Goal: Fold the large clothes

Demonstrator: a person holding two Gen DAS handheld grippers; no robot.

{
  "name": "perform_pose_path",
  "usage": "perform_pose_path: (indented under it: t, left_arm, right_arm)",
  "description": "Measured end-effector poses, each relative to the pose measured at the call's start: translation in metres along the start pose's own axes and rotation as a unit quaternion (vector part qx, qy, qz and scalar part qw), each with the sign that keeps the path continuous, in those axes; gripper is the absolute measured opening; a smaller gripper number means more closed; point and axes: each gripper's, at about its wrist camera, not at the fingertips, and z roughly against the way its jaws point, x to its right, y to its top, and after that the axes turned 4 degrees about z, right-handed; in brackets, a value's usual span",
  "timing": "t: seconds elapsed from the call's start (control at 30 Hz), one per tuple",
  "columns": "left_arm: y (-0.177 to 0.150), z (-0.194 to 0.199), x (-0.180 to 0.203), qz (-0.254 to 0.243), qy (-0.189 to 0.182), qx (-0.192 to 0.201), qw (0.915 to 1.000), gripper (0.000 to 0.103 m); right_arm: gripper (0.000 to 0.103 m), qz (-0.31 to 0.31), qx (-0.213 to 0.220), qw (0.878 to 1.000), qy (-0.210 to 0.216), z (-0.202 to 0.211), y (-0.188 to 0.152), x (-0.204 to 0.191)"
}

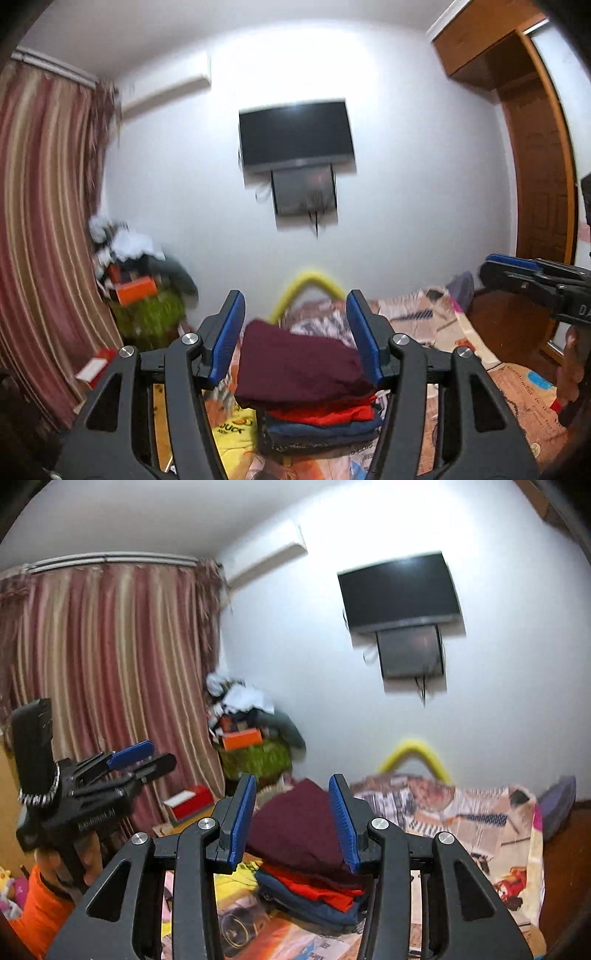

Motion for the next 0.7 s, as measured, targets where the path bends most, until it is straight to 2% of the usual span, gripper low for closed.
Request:
perform_pose_path:
  t: [0.17, 0.3, 0.37, 0.4, 0.47, 0.53, 0.63, 0.7]
  left_arm:
    - [-0.02, 0.06, 0.014, 0.021, 0.006, 0.05, 0.9985, 0.067]
    - [-0.036, 0.085, 0.017, 0.047, 0.006, 0.063, 0.9969, 0.076]
    - [-0.043, 0.094, 0.017, 0.056, 0.016, 0.069, 0.9959, 0.088]
    - [-0.046, 0.099, 0.017, 0.06, 0.019, 0.071, 0.9955, 0.091]
    - [-0.05, 0.103, 0.019, 0.063, 0.028, 0.072, 0.995, 0.097]
    - [-0.054, 0.107, 0.018, 0.065, 0.035, 0.073, 0.9946, 0.101]
    - [-0.059, 0.106, 0.013, 0.071, 0.044, 0.067, 0.9942, 0.103]
    - [-0.061, 0.106, 0.011, 0.073, 0.045, 0.062, 0.9944, 0.103]
  right_arm:
    - [0.039, 0.013, 0.032, 0.999, -0.007, 0.036, -0.015, -0.029]
    - [0.039, 0.026, 0.038, 0.998, -0.034, 0.042, -0.03, -0.038]
    - [0.05, 0.027, 0.035, 0.998, -0.048, 0.042, -0.033, -0.037]
    - [0.055, 0.025, 0.034, 0.998, -0.052, 0.042, -0.034, -0.035]
    - [0.073, 0.018, 0.037, 0.997, -0.062, 0.043, -0.036, -0.033]
    - [0.084, 0.013, 0.039, 0.996, -0.075, 0.047, -0.037, -0.032]
    - [0.087, 0.004, 0.042, 0.995, -0.095, 0.049, -0.038, -0.029]
    - [0.094, -0.001, 0.039, 0.994, -0.102, 0.051, -0.039, -0.028]
